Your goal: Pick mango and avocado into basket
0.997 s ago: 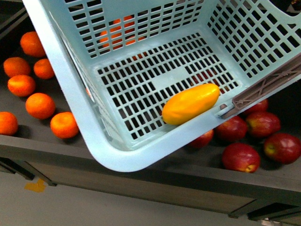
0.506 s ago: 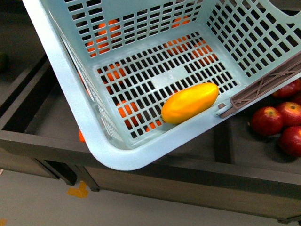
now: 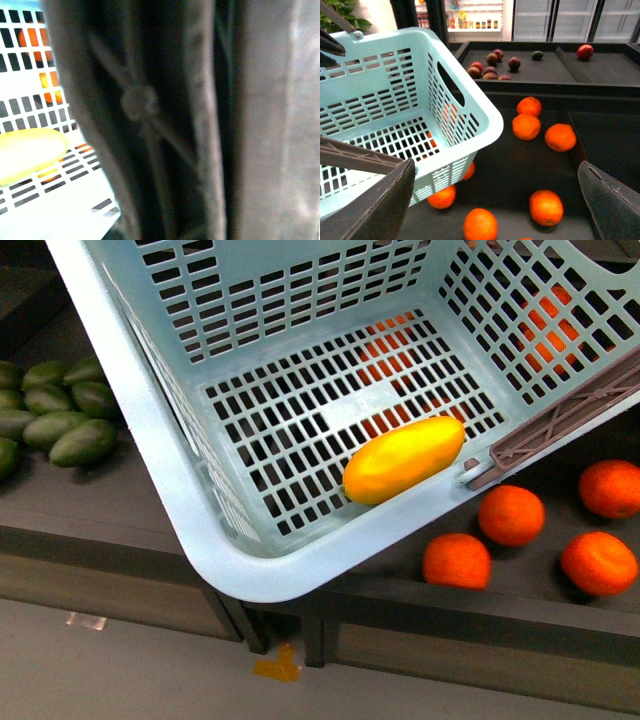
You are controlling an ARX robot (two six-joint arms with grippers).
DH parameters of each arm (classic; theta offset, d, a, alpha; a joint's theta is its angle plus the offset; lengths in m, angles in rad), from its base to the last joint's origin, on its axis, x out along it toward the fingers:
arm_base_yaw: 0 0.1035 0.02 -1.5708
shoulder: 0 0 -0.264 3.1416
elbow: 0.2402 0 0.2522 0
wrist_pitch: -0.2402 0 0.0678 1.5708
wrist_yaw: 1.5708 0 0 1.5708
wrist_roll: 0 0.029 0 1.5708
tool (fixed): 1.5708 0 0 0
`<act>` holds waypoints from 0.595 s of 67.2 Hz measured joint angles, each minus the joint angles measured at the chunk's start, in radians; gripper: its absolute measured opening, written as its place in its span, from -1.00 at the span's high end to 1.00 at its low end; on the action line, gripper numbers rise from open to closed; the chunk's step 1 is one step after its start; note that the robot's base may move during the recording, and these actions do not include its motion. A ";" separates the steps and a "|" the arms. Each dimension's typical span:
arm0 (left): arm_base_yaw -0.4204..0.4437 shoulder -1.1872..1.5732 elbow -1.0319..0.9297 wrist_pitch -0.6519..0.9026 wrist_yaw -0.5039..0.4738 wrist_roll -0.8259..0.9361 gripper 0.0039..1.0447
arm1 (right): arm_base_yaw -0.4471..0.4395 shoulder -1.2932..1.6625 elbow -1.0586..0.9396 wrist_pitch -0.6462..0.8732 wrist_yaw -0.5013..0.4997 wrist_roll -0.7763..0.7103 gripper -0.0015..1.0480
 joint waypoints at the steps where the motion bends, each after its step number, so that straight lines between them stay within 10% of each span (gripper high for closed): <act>1: 0.000 0.000 0.000 0.000 0.000 0.000 0.75 | 0.000 0.000 0.000 0.000 0.000 0.000 -0.83; 40: 0.000 0.000 0.000 0.000 0.002 0.002 0.75 | 0.000 -0.001 0.000 0.000 0.000 0.000 -0.83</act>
